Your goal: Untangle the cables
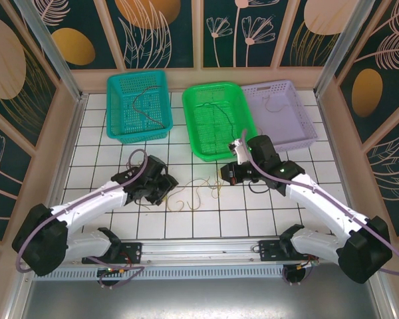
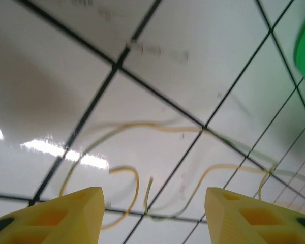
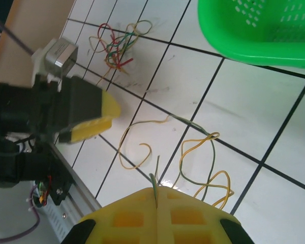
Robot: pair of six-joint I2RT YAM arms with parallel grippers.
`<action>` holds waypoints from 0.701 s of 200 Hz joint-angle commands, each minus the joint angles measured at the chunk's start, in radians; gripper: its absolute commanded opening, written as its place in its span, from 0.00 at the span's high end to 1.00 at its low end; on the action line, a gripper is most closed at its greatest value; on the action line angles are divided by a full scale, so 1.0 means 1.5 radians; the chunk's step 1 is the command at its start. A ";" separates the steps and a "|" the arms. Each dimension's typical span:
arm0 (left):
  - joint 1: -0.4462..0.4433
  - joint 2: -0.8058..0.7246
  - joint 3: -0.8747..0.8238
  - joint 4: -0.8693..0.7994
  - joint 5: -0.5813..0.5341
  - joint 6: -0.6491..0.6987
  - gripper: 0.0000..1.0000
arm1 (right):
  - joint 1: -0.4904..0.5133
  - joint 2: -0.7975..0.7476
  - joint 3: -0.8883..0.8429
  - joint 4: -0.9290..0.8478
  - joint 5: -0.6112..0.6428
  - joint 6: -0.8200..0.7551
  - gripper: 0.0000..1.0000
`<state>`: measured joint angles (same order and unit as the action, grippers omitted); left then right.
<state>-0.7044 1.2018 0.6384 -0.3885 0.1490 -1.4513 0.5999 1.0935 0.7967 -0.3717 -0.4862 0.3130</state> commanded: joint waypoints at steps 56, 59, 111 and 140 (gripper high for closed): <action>-0.110 -0.104 -0.154 0.143 -0.007 -0.431 0.44 | -0.010 -0.029 -0.059 0.060 0.056 0.127 1.00; -0.122 -0.100 -0.156 0.151 -0.011 -0.460 0.44 | -0.010 -0.032 -0.062 0.063 0.056 0.131 1.00; -0.183 -0.019 -0.159 0.221 -0.086 -0.606 0.47 | -0.010 -0.066 -0.090 0.081 0.048 0.168 1.00; -0.182 0.012 -0.165 0.227 -0.136 -0.622 0.53 | -0.011 -0.079 -0.093 0.069 0.041 0.165 1.00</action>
<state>-0.9741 1.1919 0.4049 -0.0868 0.0402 -2.0659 0.5903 1.0058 0.6720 -0.2871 -0.4187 0.5419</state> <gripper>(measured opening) 0.500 0.051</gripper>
